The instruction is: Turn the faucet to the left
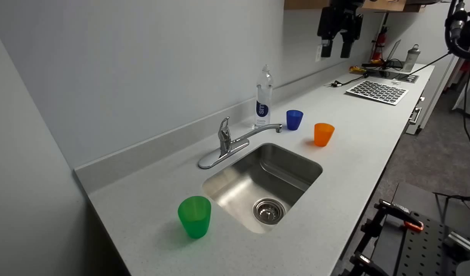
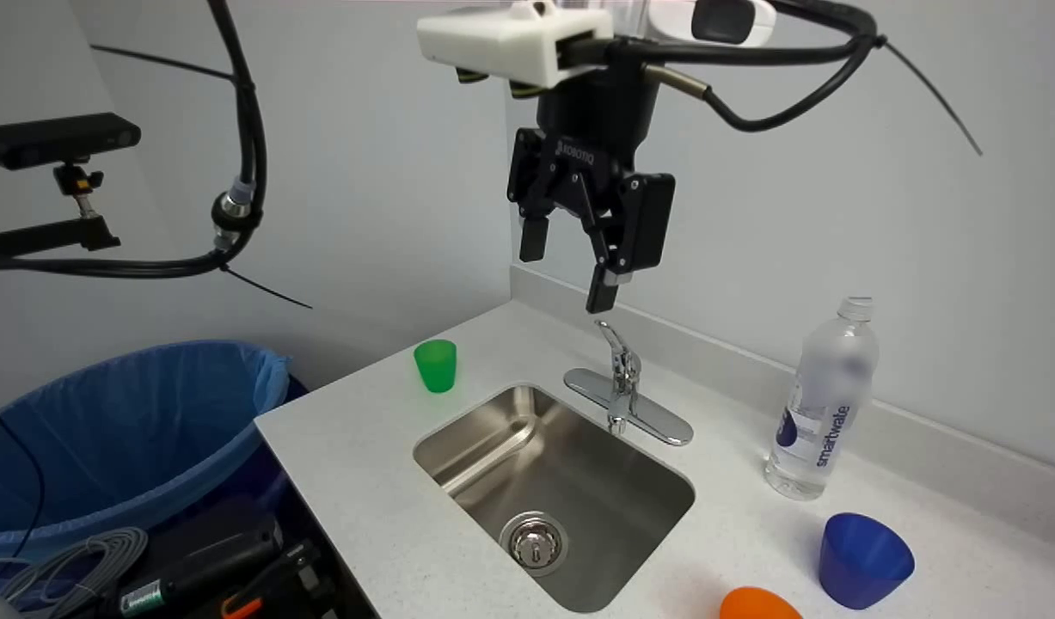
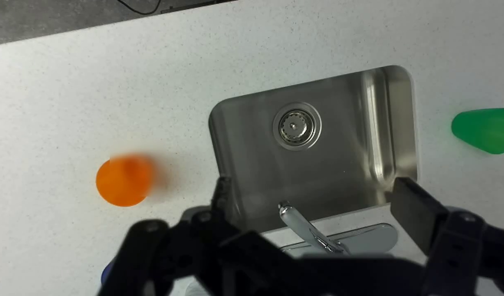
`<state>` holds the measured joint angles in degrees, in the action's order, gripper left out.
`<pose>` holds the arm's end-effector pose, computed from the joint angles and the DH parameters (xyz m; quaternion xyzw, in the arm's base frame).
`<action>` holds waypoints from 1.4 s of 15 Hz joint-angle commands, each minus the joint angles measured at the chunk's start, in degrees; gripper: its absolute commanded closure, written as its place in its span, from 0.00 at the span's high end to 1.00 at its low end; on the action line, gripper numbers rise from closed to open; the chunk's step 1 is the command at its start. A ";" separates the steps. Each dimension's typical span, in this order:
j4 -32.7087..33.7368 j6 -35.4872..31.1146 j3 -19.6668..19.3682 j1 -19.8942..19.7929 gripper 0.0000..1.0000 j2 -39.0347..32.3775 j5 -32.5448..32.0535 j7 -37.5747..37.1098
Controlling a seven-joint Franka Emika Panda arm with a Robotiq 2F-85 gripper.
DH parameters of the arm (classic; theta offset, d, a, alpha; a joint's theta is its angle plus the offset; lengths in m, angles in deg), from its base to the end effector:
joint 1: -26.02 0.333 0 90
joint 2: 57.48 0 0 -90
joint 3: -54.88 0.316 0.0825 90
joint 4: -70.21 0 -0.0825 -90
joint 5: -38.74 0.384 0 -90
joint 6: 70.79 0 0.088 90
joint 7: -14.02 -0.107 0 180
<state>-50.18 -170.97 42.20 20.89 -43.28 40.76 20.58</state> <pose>0.4480 -0.1476 0.5133 -0.9928 0.0971 0.0450 0.0546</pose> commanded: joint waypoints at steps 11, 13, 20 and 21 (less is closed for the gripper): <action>0.17 0.18 0.99 -1.13 0.99 -0.12 0.25 0.25; 0.24 0.17 0.99 -1.14 1.00 -0.26 0.27 0.28; 1.45 -0.85 1.24 -1.02 1.00 -3.20 0.78 -0.50; 1.78 -0.92 1.35 -0.98 1.00 -3.94 0.74 -0.67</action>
<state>-50.05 -171.16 42.53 20.88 -44.78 40.76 20.45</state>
